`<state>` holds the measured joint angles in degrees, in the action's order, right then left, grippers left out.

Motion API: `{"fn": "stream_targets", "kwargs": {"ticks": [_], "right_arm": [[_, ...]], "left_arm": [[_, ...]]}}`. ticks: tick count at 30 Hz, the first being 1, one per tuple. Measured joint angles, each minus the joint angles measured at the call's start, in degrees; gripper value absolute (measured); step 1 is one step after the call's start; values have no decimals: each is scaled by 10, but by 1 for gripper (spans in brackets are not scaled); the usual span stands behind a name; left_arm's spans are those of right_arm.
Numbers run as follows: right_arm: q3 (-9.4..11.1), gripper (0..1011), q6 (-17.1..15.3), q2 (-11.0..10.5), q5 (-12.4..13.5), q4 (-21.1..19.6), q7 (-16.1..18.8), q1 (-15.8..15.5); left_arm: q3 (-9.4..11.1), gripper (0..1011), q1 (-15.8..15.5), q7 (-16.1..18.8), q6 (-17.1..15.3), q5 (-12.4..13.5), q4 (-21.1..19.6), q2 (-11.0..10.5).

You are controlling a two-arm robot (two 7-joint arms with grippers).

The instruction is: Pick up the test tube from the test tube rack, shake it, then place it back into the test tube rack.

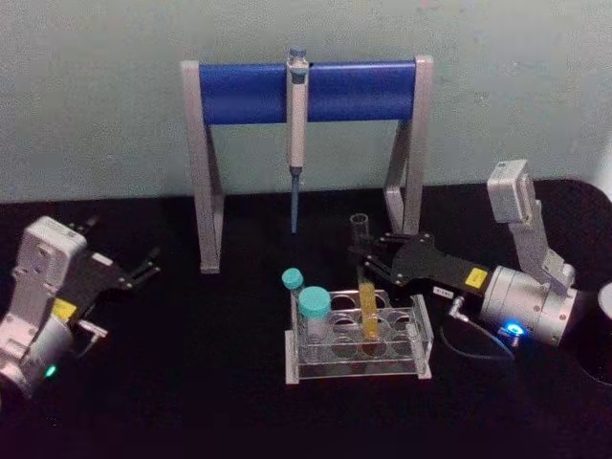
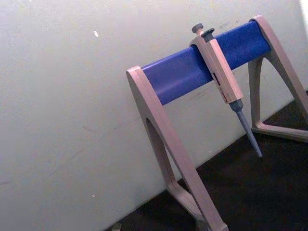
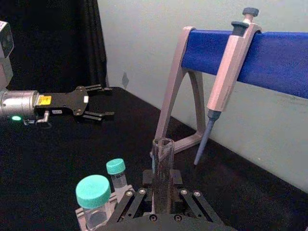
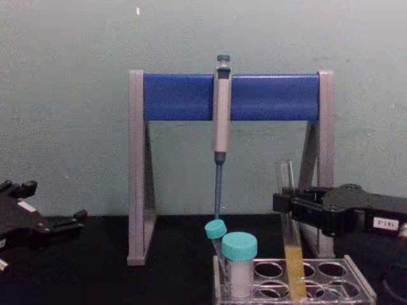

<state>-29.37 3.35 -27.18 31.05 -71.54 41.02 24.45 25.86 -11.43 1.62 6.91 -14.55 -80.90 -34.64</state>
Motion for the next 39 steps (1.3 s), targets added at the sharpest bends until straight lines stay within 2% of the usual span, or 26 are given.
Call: {"fn": "stream_targets", "kwargs": {"ticks": [4,24,28,30,39], "right_arm": [[0,248,0,0,0,0,0,0],[1,873,1,0,0,-1,0,-1],[1,972,1,0,0,-1,0,-1],[1,1000,1,0,0,-1,0,-1],[1,1000,1,0,0,0,0,-1]], "left_arm": [[0,1001,0,0,0,0,0,0],[0,1001,0,0,0,0,0,0],[0,1001,0,0,0,0,0,0],[0,1001,0,0,0,0,0,0],[0,1002,0,0,0,0,0,0]]}}
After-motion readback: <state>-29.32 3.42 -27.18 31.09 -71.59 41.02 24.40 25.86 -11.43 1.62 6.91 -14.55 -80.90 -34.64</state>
